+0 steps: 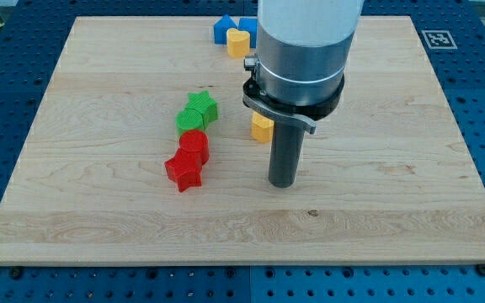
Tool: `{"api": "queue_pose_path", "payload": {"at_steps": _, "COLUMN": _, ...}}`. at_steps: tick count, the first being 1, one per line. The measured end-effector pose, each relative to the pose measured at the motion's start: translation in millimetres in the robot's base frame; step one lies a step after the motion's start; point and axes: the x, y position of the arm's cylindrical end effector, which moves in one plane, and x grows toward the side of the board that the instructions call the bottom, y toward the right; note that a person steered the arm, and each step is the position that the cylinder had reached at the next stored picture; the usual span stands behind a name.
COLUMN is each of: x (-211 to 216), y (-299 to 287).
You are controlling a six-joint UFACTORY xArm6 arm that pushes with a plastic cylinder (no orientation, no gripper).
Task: Push the yellow hexagon to the center of the board
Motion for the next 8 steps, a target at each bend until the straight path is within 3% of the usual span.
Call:
{"api": "queue_pose_path", "payload": {"at_steps": 2, "x": -82.0, "y": -8.9}}
{"api": "queue_pose_path", "payload": {"at_steps": 5, "x": -155.4, "y": -6.9}}
{"api": "queue_pose_path", "payload": {"at_steps": 6, "x": -169.3, "y": -6.9}}
{"api": "queue_pose_path", "payload": {"at_steps": 8, "x": -157.6, "y": -9.9}}
